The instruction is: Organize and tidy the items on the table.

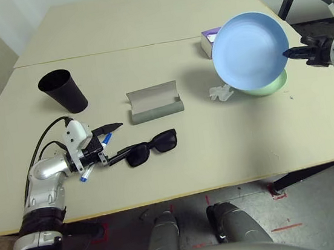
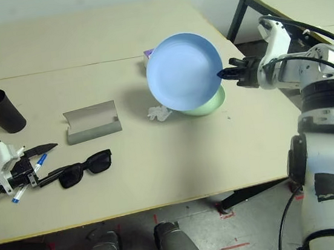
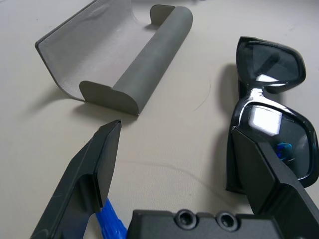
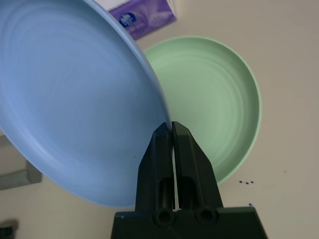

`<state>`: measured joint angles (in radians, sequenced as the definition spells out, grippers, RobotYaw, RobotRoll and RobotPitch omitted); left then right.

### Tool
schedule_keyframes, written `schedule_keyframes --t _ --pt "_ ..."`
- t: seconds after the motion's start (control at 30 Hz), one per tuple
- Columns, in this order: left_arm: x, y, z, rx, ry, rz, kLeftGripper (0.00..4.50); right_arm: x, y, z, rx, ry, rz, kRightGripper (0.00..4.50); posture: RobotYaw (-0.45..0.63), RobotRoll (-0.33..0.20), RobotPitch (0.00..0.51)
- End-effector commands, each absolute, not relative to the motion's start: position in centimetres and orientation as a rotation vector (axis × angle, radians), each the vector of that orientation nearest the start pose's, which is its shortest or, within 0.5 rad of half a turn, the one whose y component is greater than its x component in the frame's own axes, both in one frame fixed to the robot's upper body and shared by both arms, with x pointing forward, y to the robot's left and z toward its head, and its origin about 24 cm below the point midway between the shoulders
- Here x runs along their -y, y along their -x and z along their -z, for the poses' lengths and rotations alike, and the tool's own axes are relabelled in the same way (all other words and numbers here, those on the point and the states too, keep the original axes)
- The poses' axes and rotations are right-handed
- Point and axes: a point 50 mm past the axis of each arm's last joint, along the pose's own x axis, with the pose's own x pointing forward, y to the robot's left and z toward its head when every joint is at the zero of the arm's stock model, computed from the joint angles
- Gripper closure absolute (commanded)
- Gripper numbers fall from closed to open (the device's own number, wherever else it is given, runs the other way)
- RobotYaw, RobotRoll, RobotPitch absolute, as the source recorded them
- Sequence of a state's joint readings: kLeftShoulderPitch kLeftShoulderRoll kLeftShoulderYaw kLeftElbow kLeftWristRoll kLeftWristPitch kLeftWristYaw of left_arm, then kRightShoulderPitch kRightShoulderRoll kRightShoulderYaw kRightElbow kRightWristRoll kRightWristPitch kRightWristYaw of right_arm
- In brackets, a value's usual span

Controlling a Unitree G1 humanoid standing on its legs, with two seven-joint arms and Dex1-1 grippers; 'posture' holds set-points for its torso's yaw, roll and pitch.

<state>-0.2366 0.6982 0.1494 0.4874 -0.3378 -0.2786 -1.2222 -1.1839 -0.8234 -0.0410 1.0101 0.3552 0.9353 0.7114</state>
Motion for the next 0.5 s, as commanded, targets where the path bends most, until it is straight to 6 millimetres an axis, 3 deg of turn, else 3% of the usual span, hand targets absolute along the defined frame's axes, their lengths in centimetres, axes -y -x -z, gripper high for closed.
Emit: schedule_keyframes --t 0.03,0.27,0.5 --pt "-29.7 -25.9 -9.8 -0.058 -0.380 0.894 0.00 31.3 -36.1 -21.8 -0.535 -0.243 -0.234 4.47 -0.02 0.000 0.145" --pt "-30.2 -26.4 -11.6 -0.026 -0.395 0.878 0.00 32.4 -36.1 -21.0 -0.524 -0.227 -0.164 4.47 -0.04 0.000 0.141" --pt "-29.6 -26.4 -11.9 -0.023 -0.407 0.898 0.00 33.1 -36.2 -20.9 -0.473 -0.222 -0.100 4.47 -0.04 0.000 0.139"
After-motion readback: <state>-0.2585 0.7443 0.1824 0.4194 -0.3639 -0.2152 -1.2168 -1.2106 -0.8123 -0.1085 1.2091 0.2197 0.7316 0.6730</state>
